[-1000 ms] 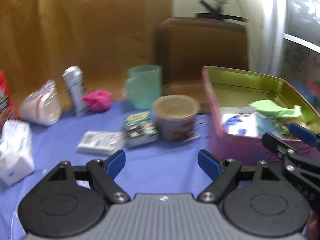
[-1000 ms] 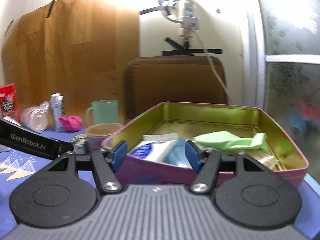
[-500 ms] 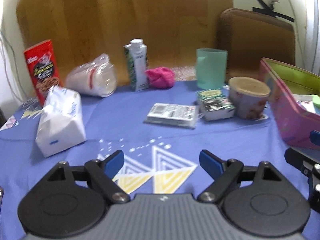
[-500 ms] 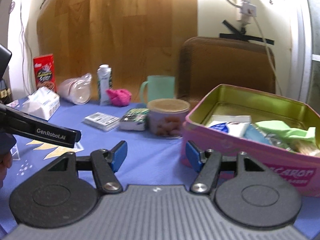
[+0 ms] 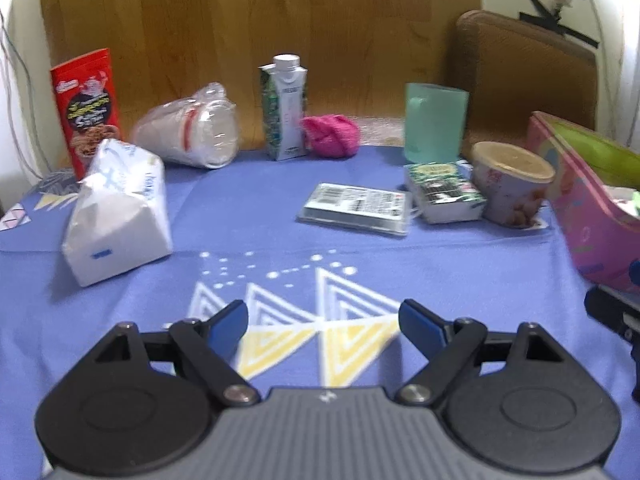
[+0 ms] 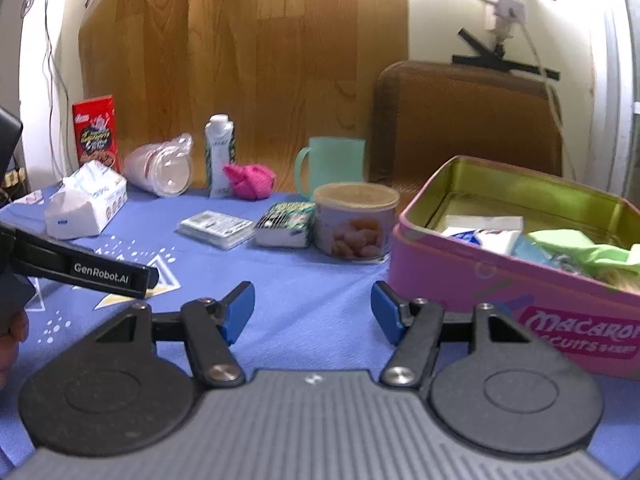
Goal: Organize soft objects
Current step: 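Lift both grippers away from the pink tin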
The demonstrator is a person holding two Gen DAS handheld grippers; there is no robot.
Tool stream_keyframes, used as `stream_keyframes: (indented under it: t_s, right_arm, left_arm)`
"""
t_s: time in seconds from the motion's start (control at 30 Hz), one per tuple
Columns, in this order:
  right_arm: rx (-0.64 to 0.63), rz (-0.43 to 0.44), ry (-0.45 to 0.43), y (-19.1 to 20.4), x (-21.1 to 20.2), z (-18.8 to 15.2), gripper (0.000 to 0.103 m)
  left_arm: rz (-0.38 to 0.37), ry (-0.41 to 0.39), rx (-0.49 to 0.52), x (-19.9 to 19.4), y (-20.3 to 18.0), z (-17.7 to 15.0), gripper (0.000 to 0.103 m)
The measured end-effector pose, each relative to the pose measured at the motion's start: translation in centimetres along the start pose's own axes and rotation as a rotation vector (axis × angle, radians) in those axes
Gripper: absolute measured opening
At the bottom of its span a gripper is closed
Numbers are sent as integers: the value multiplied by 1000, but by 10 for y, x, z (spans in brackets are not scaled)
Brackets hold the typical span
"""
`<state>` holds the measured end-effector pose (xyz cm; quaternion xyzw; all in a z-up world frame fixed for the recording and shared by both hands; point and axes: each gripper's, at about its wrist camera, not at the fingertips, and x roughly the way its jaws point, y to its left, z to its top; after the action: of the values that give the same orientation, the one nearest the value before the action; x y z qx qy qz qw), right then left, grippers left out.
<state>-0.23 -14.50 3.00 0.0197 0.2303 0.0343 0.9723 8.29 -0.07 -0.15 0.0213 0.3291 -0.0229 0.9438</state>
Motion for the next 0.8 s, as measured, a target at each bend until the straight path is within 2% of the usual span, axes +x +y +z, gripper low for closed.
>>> stream_keyframes:
  t_s: [0.17,0.37,0.43,0.57,0.8]
  right_arm:
    - [36,-77,-81,-15,-19,-2,69]
    - [138,-146,-105,-34,-29,-10,70]
    - [174,-157,-105,-39,-30,-12,70]
    - [216,-169,-104,-44,-28,-13,70]
    - [224,-163,-87,-43,-25,-13,70]
  left_arm:
    - [-73,-52,75,-9,-27,-8,90]
    - [-181,-87,185,-14,-60,-20,91]
    - [-187,-84,231,-12,-69,-26,91]
    - [-236,-88,250,-15,-70,-28,92]
    - [-312,-97,301,-21,-71,-31,94]
